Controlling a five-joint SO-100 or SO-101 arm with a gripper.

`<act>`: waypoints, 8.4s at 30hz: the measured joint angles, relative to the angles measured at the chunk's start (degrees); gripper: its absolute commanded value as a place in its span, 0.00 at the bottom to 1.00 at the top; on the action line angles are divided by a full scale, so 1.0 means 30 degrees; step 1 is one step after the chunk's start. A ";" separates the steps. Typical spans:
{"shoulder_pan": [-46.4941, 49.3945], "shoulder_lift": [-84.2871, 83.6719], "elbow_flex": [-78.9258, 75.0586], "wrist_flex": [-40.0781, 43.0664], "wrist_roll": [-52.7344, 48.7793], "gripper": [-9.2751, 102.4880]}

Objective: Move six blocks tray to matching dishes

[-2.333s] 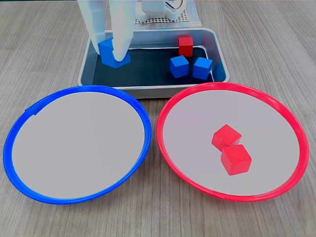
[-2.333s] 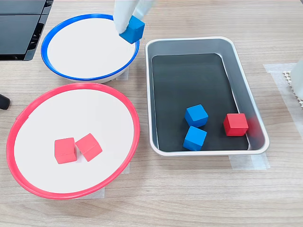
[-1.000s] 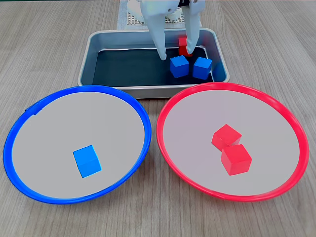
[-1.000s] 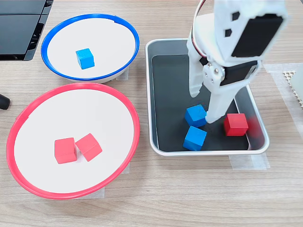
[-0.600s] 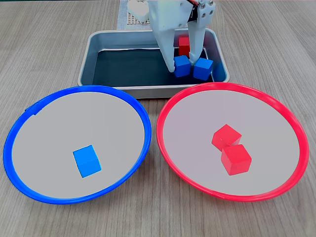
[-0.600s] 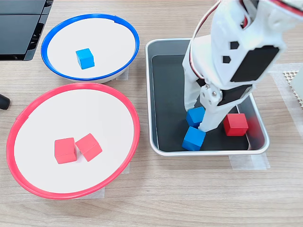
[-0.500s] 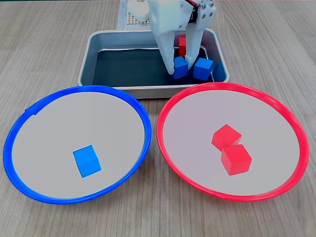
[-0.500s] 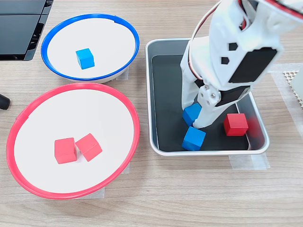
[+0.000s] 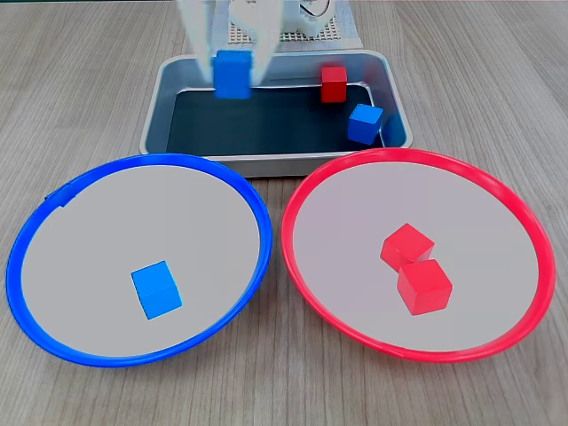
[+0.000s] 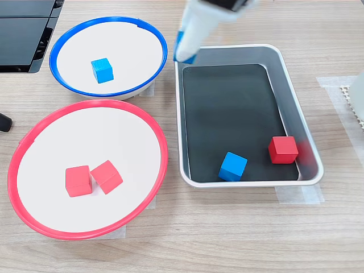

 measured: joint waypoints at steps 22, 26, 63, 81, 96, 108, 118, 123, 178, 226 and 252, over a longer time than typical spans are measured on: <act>-0.0117 -0.2051 0.1465 -0.6328 0.2402 0.08; -0.2256 0.2168 0.5449 -0.3369 0.0293 0.08; -0.8027 -0.2109 0.4131 0.0586 -1.4004 0.22; -0.9053 -0.1699 0.5479 0.0762 -1.3447 0.22; -0.9492 -0.2607 0.5596 -0.1904 -1.3242 0.11; -0.6475 0.1348 0.5244 0.2959 -1.4150 0.08; -0.0322 -0.0791 0.1670 -0.3691 -0.8525 0.08; 0.0674 -0.4219 0.0264 -0.6006 -0.7939 0.16; -0.8877 0.0527 0.7266 0.5332 0.5801 0.23; -0.6270 -0.3867 0.0615 -1.0049 0.8613 0.08; -0.2432 3.1436 2.6484 -0.5010 3.0674 0.08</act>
